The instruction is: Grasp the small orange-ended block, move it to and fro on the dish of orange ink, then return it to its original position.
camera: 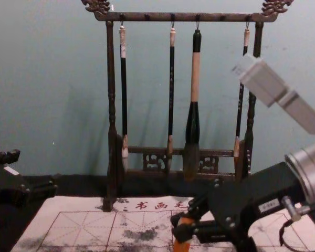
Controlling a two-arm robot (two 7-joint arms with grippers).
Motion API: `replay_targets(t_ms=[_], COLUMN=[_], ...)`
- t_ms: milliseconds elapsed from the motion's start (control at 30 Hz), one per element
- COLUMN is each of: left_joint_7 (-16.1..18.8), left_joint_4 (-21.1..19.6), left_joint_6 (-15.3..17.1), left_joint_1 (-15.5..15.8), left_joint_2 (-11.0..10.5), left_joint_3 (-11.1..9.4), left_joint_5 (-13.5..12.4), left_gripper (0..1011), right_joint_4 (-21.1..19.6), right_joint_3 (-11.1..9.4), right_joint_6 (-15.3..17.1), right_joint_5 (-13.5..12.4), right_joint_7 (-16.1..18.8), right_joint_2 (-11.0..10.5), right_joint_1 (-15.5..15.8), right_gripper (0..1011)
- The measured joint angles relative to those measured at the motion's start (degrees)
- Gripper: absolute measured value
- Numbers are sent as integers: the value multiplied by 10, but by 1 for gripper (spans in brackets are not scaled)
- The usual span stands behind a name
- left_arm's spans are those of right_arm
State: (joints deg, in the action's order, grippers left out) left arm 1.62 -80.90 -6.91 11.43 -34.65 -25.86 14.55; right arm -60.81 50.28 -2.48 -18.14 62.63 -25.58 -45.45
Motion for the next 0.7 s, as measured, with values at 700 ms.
replay_targets(t_ms=[700], left_joint_7=[0], left_joint_4=[0], left_joint_6=[0], left_joint_1=[0], left_joint_2=[0], left_joint_3=[0], left_joint_5=[0], left_gripper=[1001], right_joint_4=[35], right_joint_3=[25], right_joint_6=[-16], right_joint_5=[24], right_joint_7=[3], right_joint_2=[23], right_joint_1=[-23], right_gripper=[132])
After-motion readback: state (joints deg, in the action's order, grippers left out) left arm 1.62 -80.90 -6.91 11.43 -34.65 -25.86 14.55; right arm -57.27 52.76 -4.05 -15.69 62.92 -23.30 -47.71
